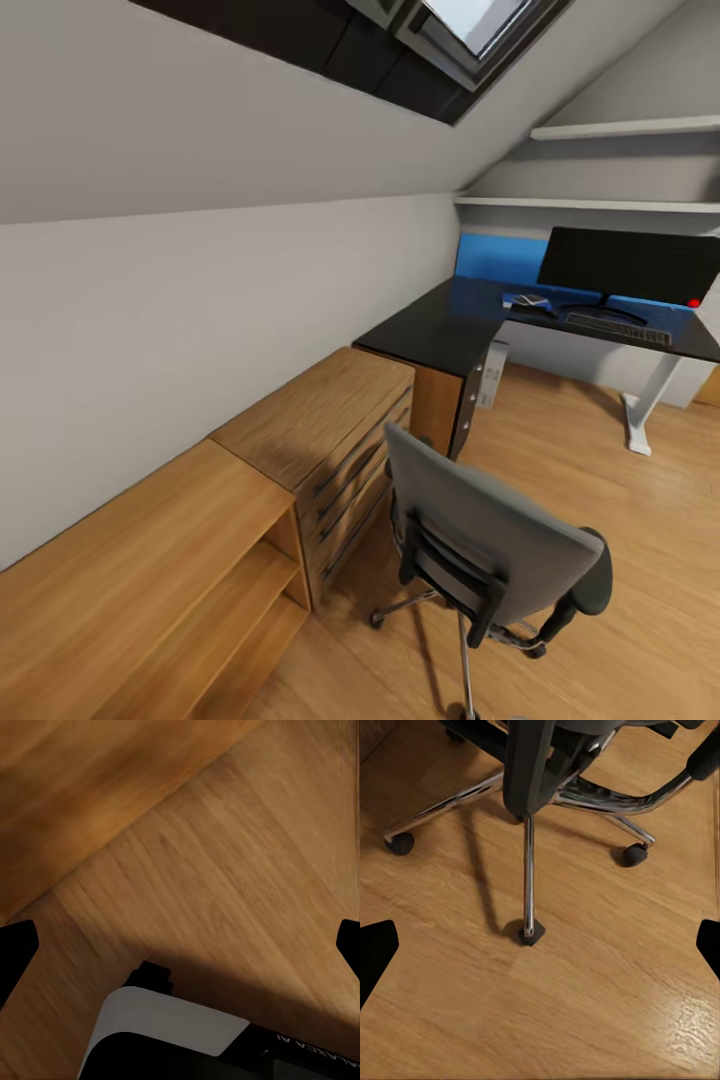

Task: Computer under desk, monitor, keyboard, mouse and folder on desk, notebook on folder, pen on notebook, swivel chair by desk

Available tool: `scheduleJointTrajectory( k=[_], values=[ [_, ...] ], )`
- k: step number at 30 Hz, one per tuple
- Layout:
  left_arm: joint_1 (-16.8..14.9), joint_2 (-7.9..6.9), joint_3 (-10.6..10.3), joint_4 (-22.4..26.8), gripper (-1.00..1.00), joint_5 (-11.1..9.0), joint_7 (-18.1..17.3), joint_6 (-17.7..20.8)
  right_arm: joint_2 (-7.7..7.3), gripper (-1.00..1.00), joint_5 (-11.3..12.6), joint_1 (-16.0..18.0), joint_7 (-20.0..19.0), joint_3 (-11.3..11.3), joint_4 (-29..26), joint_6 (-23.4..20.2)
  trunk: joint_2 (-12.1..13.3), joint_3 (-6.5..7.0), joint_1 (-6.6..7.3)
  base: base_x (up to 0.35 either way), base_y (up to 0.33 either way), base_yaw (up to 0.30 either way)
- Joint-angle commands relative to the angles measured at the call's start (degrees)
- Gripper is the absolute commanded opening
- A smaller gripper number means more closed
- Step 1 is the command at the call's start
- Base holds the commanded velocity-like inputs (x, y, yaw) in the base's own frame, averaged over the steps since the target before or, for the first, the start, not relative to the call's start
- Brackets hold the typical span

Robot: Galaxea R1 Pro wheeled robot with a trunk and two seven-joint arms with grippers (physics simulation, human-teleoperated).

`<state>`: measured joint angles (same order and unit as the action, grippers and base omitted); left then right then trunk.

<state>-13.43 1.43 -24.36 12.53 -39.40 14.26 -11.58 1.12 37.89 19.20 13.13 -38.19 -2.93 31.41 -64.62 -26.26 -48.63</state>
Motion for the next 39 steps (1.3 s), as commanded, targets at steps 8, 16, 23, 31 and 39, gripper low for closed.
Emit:
scheduleJointTrajectory(
  k=[8,16,23,31,39],
  values=[
    [0.0,-0.02,-0.5,0.0,1.0,-0.4,0.3,-0.2,0.02,1.0,0.1,0.0,0.4,-0.5,0.0,0.1,0.0,-0.06,-0.01,0.017,0.109,-0.3],
    [0.0,-0.02,-0.5,0.0,1.0,-0.4,0.3,-0.2,0.02,1.0,0.1,0.0,0.4,-0.5,0.0,0.1,0.0,-0.06,-0.01,0.001,0.133,-0.3],
    [0.0,-0.1,-0.4,0.0,1.0,-0.4,0.3,-0.2,0.02,1.0,0.1,0.0,0.4,-0.5,0.0,0.1,0.0,-0.06,-0.01,0.0,0.238,-0.299],
    [0.0,-0.08,-0.4,0.0,1.0,-0.4,0.3,-0.2,0.02,1.0,0.1,0.0,0.4,-0.5,0.0,0.1,0.0,-0.06,-0.01,0.0,0.11,-0.3],
    [0.0,-0.11,-0.4,0.0,1.0,-0.4,0.3,-0.2,0.02,1.0,0.1,0.0,0.4,-0.5,0.0,0.1,0.0,-0.06,-0.01,0.0,0.029,-0.3]
  ],
)
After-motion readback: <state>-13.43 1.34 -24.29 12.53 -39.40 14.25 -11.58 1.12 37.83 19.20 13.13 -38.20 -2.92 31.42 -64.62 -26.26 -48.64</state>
